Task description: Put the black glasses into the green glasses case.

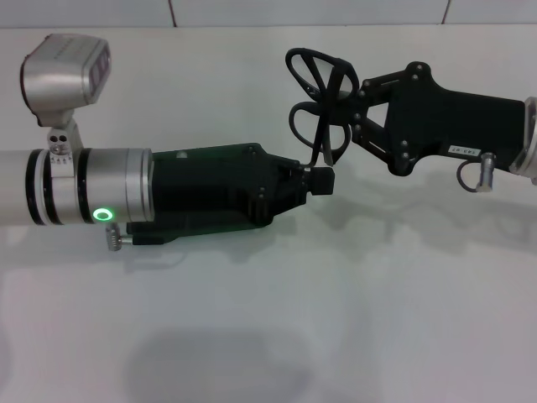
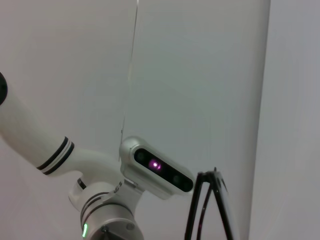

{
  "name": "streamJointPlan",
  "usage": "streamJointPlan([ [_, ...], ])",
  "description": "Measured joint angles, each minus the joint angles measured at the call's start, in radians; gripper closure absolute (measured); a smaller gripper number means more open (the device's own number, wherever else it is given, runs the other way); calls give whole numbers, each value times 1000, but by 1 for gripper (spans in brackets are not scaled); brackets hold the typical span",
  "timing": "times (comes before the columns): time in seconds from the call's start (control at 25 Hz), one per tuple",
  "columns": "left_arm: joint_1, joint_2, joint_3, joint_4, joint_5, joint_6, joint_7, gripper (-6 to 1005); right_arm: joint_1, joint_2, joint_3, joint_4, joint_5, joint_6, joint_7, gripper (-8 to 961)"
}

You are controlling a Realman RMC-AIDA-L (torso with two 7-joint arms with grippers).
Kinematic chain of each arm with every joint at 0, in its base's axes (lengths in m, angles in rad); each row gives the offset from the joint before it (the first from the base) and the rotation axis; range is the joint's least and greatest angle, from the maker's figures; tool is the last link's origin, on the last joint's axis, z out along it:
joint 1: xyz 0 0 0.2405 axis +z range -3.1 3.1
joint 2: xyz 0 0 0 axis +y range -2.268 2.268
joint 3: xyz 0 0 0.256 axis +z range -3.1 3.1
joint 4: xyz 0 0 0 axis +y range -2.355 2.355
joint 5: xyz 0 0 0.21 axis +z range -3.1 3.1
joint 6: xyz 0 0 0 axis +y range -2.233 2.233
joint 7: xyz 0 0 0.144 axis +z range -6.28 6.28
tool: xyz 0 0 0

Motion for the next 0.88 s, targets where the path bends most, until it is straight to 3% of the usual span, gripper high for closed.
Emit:
streamJointPlan([
  [0.88,5,-6,0,21,-5,-8,2,997,1,-1,-1,0,9,-43,38,886],
])
